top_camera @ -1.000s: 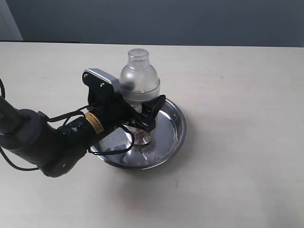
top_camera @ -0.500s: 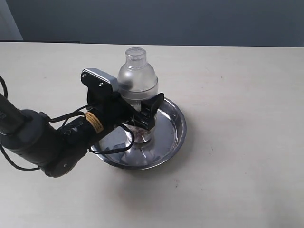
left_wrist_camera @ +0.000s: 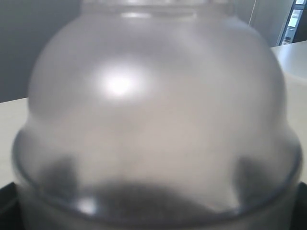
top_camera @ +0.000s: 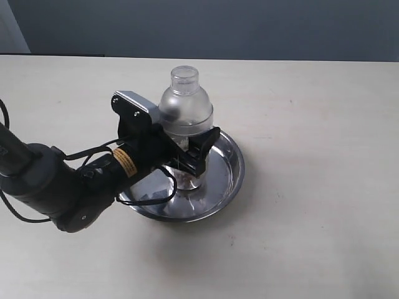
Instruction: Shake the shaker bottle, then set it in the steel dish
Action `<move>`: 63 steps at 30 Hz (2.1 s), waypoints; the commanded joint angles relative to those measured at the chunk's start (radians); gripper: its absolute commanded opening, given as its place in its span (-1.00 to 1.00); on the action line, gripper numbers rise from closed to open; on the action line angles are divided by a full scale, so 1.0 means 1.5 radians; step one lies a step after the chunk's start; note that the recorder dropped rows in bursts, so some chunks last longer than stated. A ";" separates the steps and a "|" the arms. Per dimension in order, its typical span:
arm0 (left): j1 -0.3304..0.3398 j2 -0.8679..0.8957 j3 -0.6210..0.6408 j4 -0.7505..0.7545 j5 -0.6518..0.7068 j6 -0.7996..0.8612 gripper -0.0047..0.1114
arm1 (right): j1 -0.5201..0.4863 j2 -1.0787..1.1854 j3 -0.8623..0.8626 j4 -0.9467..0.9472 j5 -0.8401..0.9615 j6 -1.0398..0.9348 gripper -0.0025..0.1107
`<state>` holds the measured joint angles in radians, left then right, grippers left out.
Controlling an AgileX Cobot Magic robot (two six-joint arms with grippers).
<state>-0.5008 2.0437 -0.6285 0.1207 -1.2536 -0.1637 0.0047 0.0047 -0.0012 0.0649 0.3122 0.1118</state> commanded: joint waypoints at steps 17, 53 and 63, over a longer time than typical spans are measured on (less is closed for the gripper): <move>0.003 -0.057 0.002 0.001 0.022 0.043 0.89 | -0.003 -0.003 0.001 -0.002 -0.005 -0.003 -0.97; 0.005 -0.923 0.002 0.159 1.027 0.079 -0.91 | -0.003 -0.003 0.001 -0.002 -0.005 -0.002 -0.97; 0.005 -1.038 0.007 0.148 1.125 0.074 -0.91 | -0.003 -0.003 0.001 -0.002 -0.005 -0.002 -0.97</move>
<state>-0.4974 0.5378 -0.6267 0.3546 0.3923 -0.0424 0.0047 0.0047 -0.0012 0.0649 0.3122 0.1099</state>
